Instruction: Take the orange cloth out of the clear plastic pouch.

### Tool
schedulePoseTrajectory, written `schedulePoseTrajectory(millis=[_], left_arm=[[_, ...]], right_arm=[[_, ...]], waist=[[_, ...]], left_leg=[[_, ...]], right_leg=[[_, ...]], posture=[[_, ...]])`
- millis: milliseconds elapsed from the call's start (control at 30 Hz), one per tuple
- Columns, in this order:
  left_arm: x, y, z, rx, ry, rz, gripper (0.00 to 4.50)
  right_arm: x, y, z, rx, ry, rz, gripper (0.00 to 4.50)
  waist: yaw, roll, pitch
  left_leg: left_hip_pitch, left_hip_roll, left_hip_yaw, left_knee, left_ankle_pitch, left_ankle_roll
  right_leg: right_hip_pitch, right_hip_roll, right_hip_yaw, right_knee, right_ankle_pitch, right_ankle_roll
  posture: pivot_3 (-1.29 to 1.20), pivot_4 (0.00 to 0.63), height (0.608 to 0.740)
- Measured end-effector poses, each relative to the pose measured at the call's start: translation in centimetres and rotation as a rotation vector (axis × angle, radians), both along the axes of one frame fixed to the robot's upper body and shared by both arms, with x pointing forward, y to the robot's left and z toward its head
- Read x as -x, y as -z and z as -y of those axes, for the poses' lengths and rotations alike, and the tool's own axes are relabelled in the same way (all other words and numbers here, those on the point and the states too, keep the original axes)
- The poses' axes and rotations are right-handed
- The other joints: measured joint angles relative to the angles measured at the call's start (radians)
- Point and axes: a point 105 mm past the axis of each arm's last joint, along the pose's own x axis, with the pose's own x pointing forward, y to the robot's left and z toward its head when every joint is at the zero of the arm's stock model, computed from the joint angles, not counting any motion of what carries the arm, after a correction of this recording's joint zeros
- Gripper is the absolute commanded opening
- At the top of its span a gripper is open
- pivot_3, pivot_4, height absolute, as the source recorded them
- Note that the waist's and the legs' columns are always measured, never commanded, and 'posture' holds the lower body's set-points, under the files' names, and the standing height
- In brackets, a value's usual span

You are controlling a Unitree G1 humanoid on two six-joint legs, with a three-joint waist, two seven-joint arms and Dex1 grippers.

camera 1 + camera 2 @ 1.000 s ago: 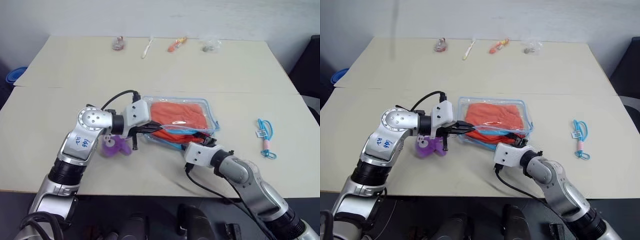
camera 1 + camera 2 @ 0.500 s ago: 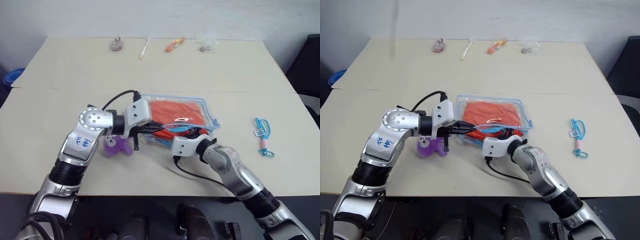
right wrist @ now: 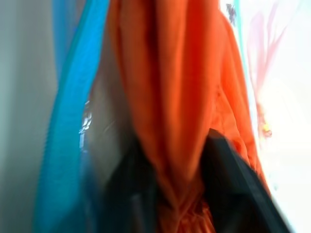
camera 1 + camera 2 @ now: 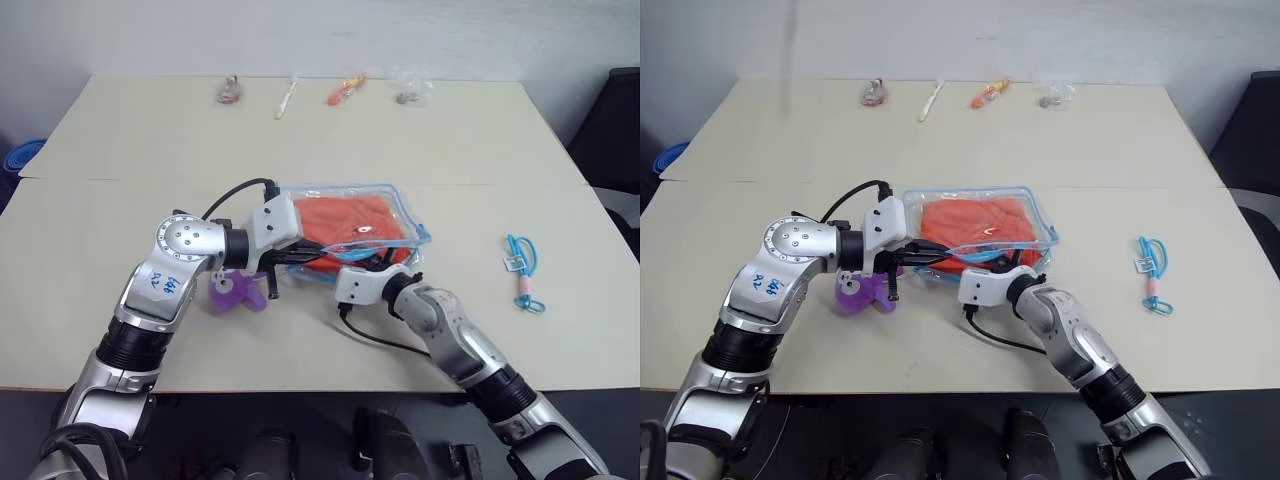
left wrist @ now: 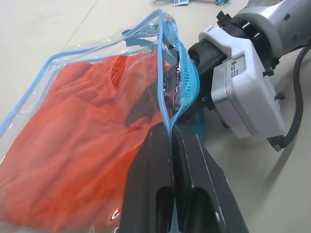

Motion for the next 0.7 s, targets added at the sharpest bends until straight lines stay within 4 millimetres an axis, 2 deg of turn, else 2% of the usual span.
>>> schedulePoseTrajectory(millis=[33, 400, 600, 700], left_arm=[[0.0, 0.0, 0.0, 0.0, 0.0, 0.001, 0.0], [-0.3, 0.4, -0.3, 0.003, -0.029, 0.015, 0.0], [-1.7, 1.4, -0.3, -0.009, -0.095, 0.029, 0.0], [-2.5, 2.1, -0.1, -0.018, -0.125, 0.031, 0.0]], right_arm=[[0.0, -0.2, 0.1, -0.005, 0.004, 0.004, 0.03], [0.5, -0.2, 0.6, -0.016, -0.002, -0.009, 0.03], [3.1, 0.1, 1.0, 0.038, -0.102, -0.046, 0.03], [5.1, -0.8, 0.7, 0.034, -0.193, -0.053, 0.03]], waist=[[0.0, 0.0, 0.0], [0.001, 0.0, 0.0], [0.001, 0.0, 0.0], [0.001, 0.0, 0.0]], left_leg=[[0.0, 0.0, 0.0, 0.0, 0.0, 0.0], [-0.001, 0.0, -0.001, -0.001, 0.0, 0.0], [-0.001, 0.0, -0.002, -0.001, 0.0, 0.0], [-0.002, -0.001, -0.001, -0.001, 0.0, 0.0]], right_leg=[[0.0, 0.0, 0.0, 0.0, 0.0, 0.0], [0.0, 0.0, -0.001, -0.001, 0.0, 0.0], [0.0, 0.0, -0.001, -0.002, 0.0, 0.0], [0.0, 0.0, -0.002, -0.003, 0.0, 0.0]], posture=[[0.0, 0.15, 0.74], [0.0, 0.15, 0.74], [0.0, 0.15, 0.74], [0.0, 0.15, 0.74]])
